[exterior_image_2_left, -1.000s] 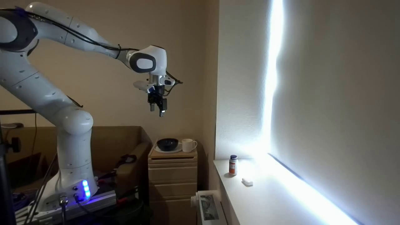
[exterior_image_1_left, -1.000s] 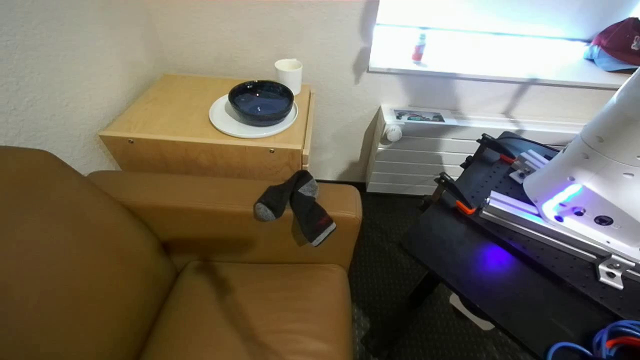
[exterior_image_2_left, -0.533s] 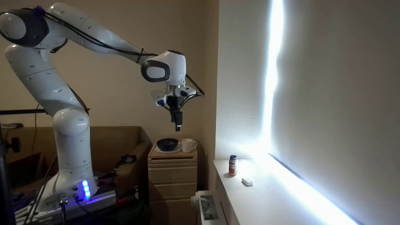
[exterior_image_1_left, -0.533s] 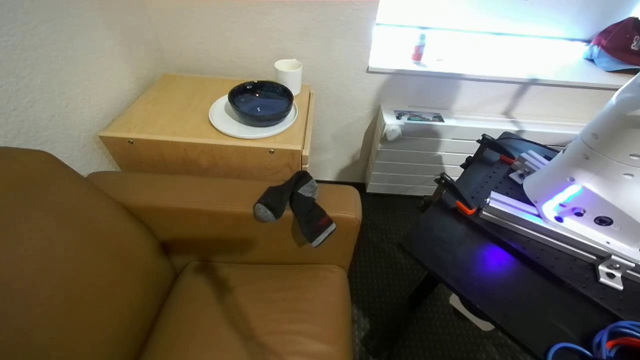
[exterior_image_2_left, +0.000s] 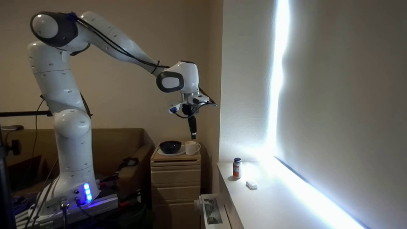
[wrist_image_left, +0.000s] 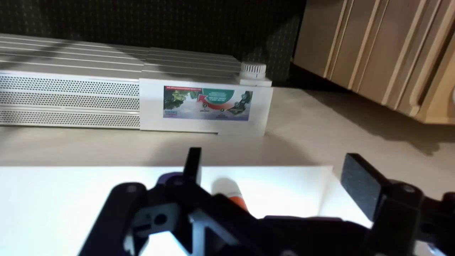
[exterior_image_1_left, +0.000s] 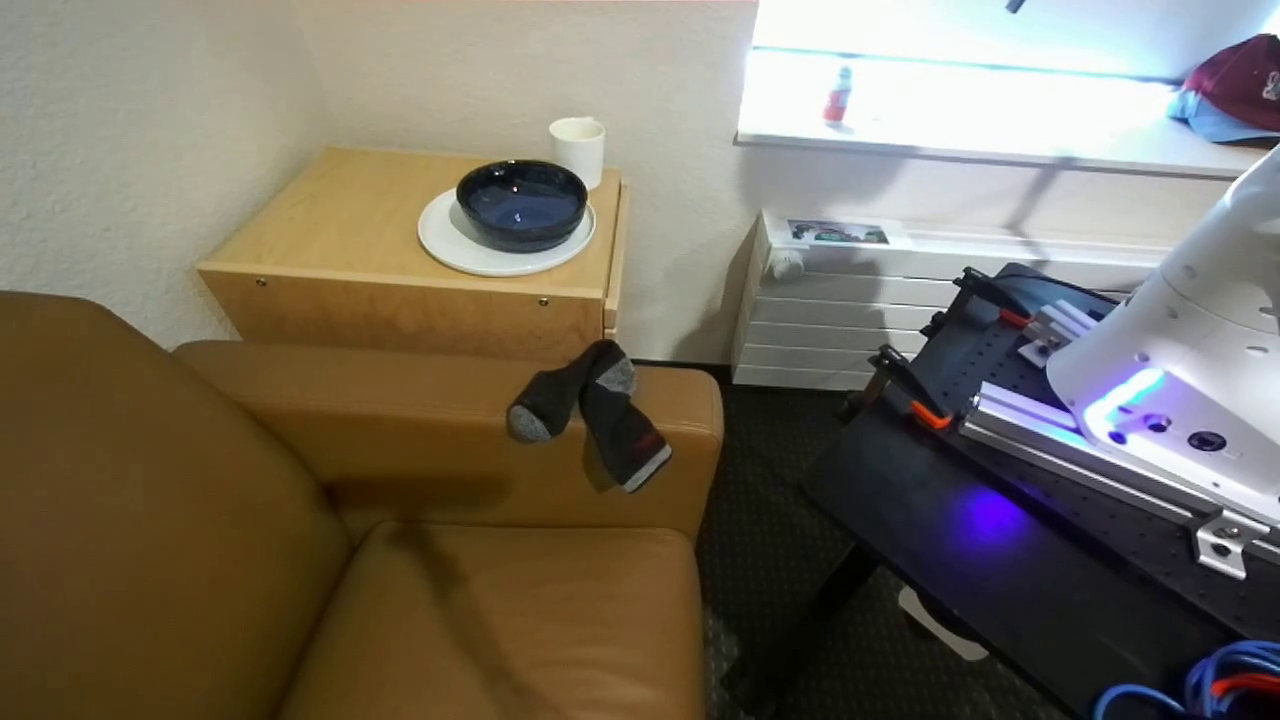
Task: Pick up the bar of soap from the windowsill and put it inside the bowl on the nightstand
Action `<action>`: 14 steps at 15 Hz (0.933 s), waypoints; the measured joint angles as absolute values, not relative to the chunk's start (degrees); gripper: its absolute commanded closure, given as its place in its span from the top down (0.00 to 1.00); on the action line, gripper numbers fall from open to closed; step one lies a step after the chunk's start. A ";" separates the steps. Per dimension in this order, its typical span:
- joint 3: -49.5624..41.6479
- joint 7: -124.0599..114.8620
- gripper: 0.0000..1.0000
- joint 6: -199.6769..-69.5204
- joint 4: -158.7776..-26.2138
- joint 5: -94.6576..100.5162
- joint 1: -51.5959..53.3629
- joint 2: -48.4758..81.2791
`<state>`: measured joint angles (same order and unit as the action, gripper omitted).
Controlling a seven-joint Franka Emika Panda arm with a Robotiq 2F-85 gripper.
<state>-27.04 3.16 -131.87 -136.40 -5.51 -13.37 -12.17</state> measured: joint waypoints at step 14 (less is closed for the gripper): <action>-25.42 -19.12 1.00 -138.14 -116.12 -15.57 -18.24 16.63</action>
